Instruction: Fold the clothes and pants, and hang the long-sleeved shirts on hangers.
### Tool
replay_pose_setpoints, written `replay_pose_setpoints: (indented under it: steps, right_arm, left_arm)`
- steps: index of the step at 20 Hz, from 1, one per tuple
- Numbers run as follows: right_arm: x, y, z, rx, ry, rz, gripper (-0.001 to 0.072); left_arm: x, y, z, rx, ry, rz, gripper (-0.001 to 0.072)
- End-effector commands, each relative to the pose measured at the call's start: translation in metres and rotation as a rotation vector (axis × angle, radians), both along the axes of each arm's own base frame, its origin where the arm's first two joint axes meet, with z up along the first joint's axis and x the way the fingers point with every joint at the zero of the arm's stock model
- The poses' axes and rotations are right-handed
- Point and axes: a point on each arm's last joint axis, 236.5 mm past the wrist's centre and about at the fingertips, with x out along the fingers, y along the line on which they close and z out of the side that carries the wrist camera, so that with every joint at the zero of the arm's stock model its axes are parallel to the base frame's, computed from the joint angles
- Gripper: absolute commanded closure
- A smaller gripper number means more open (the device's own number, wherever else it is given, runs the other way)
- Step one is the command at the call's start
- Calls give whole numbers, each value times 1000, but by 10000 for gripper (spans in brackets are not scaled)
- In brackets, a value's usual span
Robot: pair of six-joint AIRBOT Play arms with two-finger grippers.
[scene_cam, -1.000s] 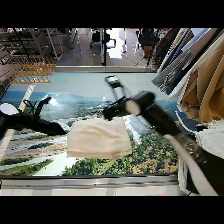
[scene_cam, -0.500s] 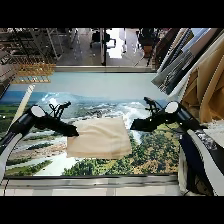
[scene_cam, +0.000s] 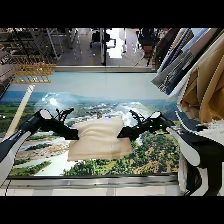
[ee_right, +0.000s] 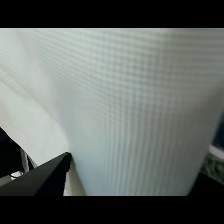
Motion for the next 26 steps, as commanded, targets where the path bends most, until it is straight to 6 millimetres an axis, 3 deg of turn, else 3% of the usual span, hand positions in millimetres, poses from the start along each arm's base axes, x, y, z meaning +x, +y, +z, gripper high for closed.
replay_pose_setpoints:
  steps: [1,2,3,4,6,8,10,13,15,17,19,21,24,26]
  right_arm:
    - [-6,56,17,146,-40,99,172]
    - [-6,72,30,175,-74,121,296]
    - [-4,85,41,185,-104,145,651]
    - [0,93,53,177,-92,140,689]
    - [17,93,90,139,-140,114,690]
    - [38,69,140,70,-247,60,691]
    - [63,22,206,-15,-380,-68,691]
    - [87,-83,324,-94,-607,-363,692]
    - [82,-167,391,-160,-754,-569,692]
    - [59,-251,433,-274,-852,-755,691]
    - [20,-331,438,-419,-829,-924,692]
    - [-33,-396,410,-542,-659,-1032,692]
    - [-115,-455,344,-550,-310,-1201,692]
    - [-162,-476,297,-526,-112,-1358,692]
  left_arm:
    - [2,1,-2,2,-4,1,691]
    - [2,1,-2,2,-4,1,691]
    - [2,1,-2,2,-5,0,692]
    - [1,0,0,1,-7,-2,691]
    - [-6,-1,17,-12,-14,-41,691]
    - [-14,-2,49,-27,-59,-83,691]
    - [-19,0,86,-34,-139,-91,690]
    - [-32,4,132,-39,-241,-105,691]
    - [-41,4,150,-42,-278,-117,691]
    - [-48,4,157,-43,-288,-128,691]
    - [-56,4,158,-46,-267,-146,691]
    - [-62,4,157,-47,-248,-159,691]
    - [-63,5,157,-47,-257,-181,691]
    - [-62,5,157,-47,-260,-189,691]
